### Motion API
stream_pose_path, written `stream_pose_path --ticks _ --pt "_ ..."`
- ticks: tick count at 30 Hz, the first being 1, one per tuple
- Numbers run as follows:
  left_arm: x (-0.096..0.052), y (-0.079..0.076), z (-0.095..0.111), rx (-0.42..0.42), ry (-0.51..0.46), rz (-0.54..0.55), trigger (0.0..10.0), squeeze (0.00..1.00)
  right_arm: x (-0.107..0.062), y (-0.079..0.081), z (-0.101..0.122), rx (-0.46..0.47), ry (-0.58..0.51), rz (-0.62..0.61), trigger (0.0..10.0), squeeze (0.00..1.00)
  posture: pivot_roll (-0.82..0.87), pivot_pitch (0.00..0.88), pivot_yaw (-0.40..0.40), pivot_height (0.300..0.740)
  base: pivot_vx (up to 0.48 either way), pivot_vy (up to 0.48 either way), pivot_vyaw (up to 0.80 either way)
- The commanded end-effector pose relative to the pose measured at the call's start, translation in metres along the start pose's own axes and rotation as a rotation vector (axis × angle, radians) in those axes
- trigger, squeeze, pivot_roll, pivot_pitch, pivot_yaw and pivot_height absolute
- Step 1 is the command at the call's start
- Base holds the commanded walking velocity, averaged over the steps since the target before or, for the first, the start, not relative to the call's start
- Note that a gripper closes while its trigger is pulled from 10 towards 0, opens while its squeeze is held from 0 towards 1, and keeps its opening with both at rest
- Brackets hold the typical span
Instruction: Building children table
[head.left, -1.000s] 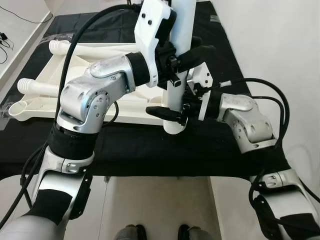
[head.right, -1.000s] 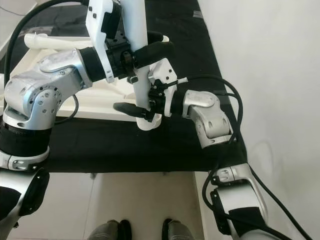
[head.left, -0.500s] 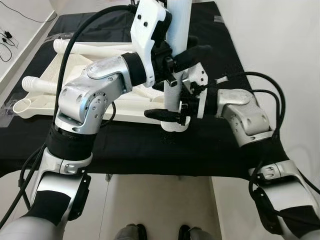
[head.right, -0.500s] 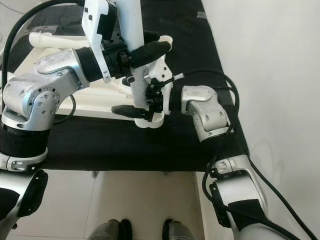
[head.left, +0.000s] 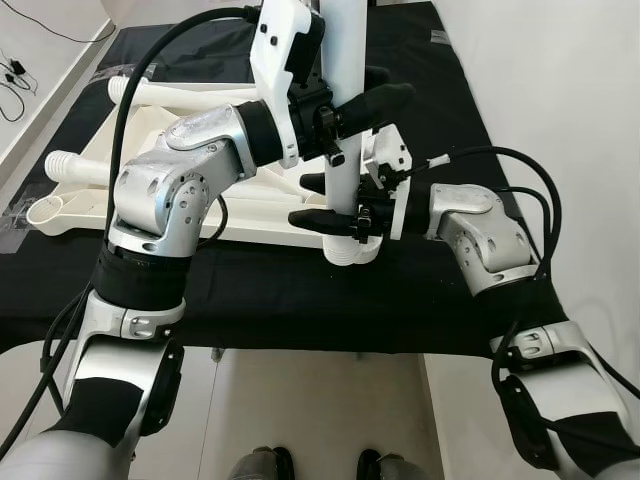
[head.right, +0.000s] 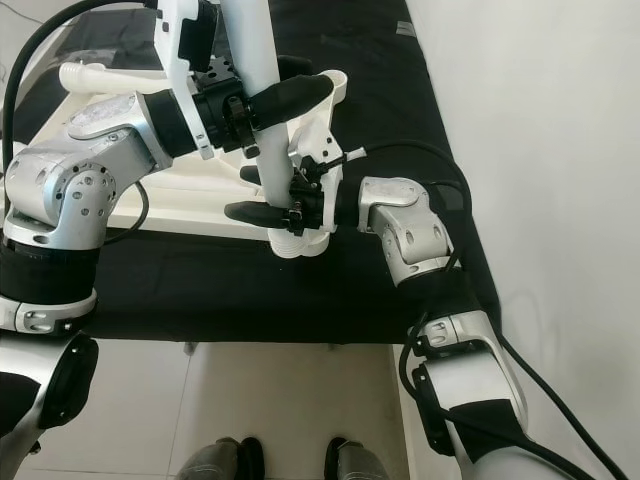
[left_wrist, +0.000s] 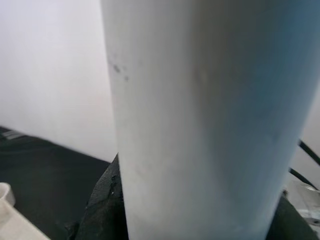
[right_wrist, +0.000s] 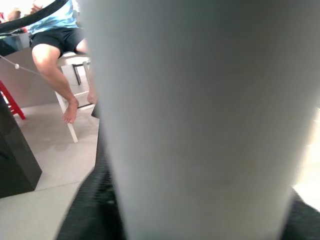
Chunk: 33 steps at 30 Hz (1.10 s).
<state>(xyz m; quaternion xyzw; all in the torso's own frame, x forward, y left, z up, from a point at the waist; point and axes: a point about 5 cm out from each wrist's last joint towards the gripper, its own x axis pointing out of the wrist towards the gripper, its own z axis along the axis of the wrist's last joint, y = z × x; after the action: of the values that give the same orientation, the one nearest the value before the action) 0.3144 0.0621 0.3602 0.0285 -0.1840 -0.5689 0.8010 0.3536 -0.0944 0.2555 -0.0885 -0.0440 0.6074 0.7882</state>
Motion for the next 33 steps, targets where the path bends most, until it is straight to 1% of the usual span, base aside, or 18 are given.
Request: stream_pose_path --ticks 1,8,10,11,15,16,17,18,19,20,21,22,23,24,28,29,32,33 --pt "0.025 -0.023 0.016 0.019 -0.129 -0.172 0.0 0.0 0.035 0.023 0.003 -0.015 -0.015 0.209 0.0 0.0 0.06 0.163 0.018 0.74 0.0 0.0 0.0" --pt "0.027 -0.024 0.018 0.031 -0.142 -0.194 0.0 0.0 0.035 0.023 0.003 -0.016 -0.01 0.213 0.0 0.0 0.06 0.158 0.021 0.74 0.0 0.0 0.0" --pt "0.028 -0.025 0.022 0.042 -0.158 -0.215 0.0 0.0 0.035 0.022 0.006 -0.022 -0.025 0.212 0.0 0.0 0.05 0.157 0.022 0.74 0.0 0.0 0.0" --pt "0.028 -0.024 0.023 0.035 -0.162 -0.199 3.0 0.41 0.035 0.021 0.008 -0.026 -0.033 0.206 0.0 0.0 0.05 0.156 0.022 0.74 0.0 0.0 0.0" --pt "0.027 -0.023 0.023 0.026 -0.166 -0.181 3.0 0.41 0.035 0.019 0.01 -0.03 -0.042 0.198 0.0 0.0 0.05 0.156 0.022 0.74 0.0 0.0 0.0" --pt "0.021 -0.023 0.025 0.017 -0.18 -0.192 10.0 1.0 0.033 0.016 0.011 -0.035 -0.049 0.179 0.0 0.0 0.05 0.159 0.023 0.74 0.0 0.0 0.0" --pt "0.01 -0.022 0.028 -0.005 -0.204 -0.182 10.0 1.0 0.03 0.011 0.013 -0.052 -0.052 0.139 0.0 0.0 0.06 0.163 0.022 0.74 0.0 0.0 0.0" --pt "0.01 -0.022 0.028 -0.005 -0.204 -0.182 10.0 1.0 0.03 0.011 0.013 -0.052 -0.052 0.139 0.0 0.0 0.06 0.163 0.022 0.74 0.0 0.0 0.0" --pt "-0.001 -0.022 0.029 -0.039 -0.228 -0.179 10.0 1.0 0.027 0.005 0.015 -0.063 -0.057 0.1 0.0 0.0 0.06 0.164 0.022 0.74 0.0 0.0 0.0" --pt "-0.001 -0.022 0.029 -0.039 -0.228 -0.179 10.0 1.0 0.027 0.005 0.015 -0.063 -0.057 0.1 0.0 0.0 0.06 0.164 0.022 0.74 0.0 0.0 0.0" --pt "-0.019 -0.023 0.028 -0.063 -0.236 -0.185 10.0 1.0 0.022 -0.002 0.017 -0.072 -0.063 0.052 0.0 0.0 0.06 0.172 0.022 0.74 0.0 0.0 0.0" --pt "-0.044 -0.027 0.023 -0.102 -0.22 -0.195 10.0 1.0 0.011 -0.012 0.021 -0.076 -0.074 -0.015 0.0 0.0 0.07 0.18 0.021 0.74 0.0 0.0 0.0" --pt "-0.044 -0.027 0.023 -0.102 -0.22 -0.195 10.0 1.0 0.011 -0.012 0.021 -0.076 -0.074 -0.015 0.0 0.0 0.07 0.18 0.021 0.74 0.0 0.0 0.0" --pt "-0.054 -0.028 0.019 -0.11 -0.199 -0.178 10.0 1.0 0.004 -0.016 0.022 -0.077 -0.079 -0.036 0.0 0.0 0.07 0.189 0.017 0.74 0.0 0.0 0.0" --pt "-0.076 -0.031 0.01 -0.119 -0.144 -0.096 10.0 1.0 -0.009 -0.022 0.025 -0.08 -0.096 -0.076 0.0 0.0 0.08 0.204 0.016 0.74 0.0 0.0 0.0" --pt "-0.076 -0.031 0.01 -0.119 -0.144 -0.096 10.0 1.0 -0.009 -0.022 0.025 -0.08 -0.096 -0.076 0.0 0.0 0.08 0.204 0.016 0.74 0.0 0.0 0.0" --pt "-0.094 -0.037 0.005 -0.115 -0.105 -0.045 10.0 1.0 -0.016 -0.027 0.024 -0.08 -0.091 -0.122 0.0 0.0 0.09 0.218 0.011 0.74 0.0 0.0 0.0" --pt "-0.094 -0.037 0.005 -0.115 -0.105 -0.045 10.0 1.0 -0.016 -0.027 0.024 -0.08 -0.091 -0.122 0.0 0.0 0.09 0.218 0.011 0.74 0.0 0.0 0.0"
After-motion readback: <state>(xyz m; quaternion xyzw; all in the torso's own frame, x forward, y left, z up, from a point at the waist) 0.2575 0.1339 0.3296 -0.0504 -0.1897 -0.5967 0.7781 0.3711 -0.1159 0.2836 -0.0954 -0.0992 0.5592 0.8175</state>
